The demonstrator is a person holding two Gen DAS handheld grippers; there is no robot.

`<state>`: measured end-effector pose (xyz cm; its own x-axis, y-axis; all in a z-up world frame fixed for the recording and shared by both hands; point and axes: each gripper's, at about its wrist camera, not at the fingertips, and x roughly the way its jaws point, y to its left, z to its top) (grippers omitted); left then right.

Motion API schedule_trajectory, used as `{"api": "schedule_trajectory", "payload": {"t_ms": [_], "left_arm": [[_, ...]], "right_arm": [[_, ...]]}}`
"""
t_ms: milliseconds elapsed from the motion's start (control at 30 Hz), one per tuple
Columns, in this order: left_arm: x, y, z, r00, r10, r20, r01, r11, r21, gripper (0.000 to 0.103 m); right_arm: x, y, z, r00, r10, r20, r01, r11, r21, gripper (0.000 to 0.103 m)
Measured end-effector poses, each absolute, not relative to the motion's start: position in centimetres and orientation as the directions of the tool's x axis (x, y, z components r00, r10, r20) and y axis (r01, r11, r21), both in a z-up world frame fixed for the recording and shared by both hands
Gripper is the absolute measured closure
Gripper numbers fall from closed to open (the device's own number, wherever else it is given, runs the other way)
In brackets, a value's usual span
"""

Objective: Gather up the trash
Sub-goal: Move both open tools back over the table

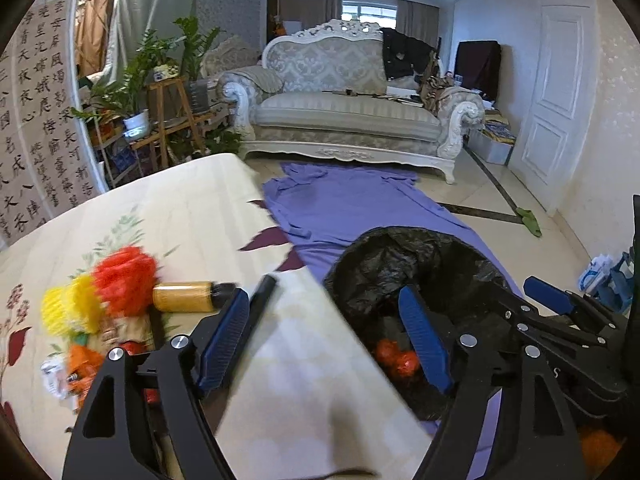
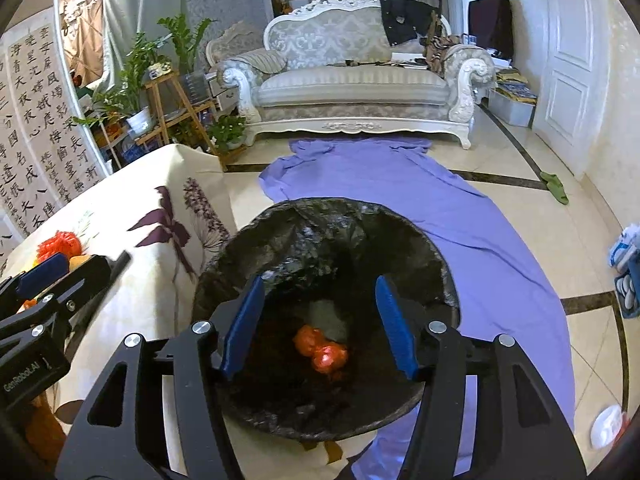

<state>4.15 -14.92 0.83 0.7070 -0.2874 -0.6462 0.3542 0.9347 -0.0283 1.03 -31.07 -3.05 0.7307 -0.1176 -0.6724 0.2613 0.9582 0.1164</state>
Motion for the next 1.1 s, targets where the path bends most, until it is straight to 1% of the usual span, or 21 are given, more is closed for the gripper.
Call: {"api": "schedule_trajectory", "payload": {"t_ms": [233, 467, 1100], "left_arm": [[2.3, -10.6, 1.7, 0.730, -0.228, -0.644, 0.284, 0.959, -0.017, 0.028], [1.5, -5.4, 2.3, 0.758, -0.143, -0.636, 0.182, 0.983, -0.006, 0.028], [0.0, 7.3, 0.3, 0.741, 0.080, -0.667, -0.076, 0.996, 0.035, 0.028]], "right_arm": [[0.6, -27.5, -2.5, 0.741, -0.064, -0.669, 0.197, 0.972, 0.125, 0.046], [0.7, -23.1, -1.9, 0.747, 0.004, -0.665, 0.111, 0.985, 0.132, 0.046], [2.2, -10.4, -0.1, 0.728, 0.206, -0.654, -0.169, 0.978, 0.120, 0.045]]}}
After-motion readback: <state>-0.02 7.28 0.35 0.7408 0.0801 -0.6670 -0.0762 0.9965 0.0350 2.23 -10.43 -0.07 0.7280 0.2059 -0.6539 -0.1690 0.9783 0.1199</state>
